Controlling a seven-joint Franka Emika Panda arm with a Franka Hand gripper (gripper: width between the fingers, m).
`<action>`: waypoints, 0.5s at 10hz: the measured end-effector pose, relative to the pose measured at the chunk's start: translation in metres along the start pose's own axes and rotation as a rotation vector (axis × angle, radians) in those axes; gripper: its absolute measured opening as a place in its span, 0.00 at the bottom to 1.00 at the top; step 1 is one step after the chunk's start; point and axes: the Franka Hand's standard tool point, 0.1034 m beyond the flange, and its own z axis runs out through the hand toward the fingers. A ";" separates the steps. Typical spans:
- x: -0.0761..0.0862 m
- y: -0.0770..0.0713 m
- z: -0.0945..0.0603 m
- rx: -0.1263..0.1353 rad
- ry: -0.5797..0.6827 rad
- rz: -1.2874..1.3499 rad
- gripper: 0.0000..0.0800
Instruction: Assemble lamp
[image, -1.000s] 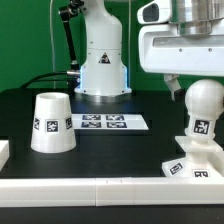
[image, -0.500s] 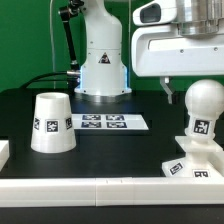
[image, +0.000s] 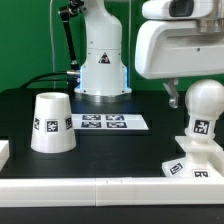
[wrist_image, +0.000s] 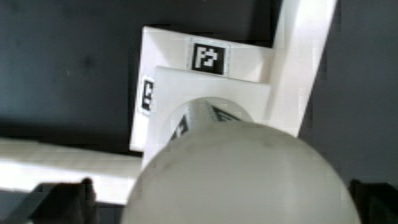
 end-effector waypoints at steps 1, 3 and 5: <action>0.001 -0.002 0.000 -0.004 0.000 -0.082 0.87; 0.003 -0.002 -0.001 -0.013 0.008 -0.271 0.87; 0.003 0.002 -0.001 -0.013 0.006 -0.437 0.87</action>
Offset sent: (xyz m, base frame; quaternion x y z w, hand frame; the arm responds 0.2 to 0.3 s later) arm 0.0080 0.0063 0.0072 0.0192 0.0220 -0.2600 0.9652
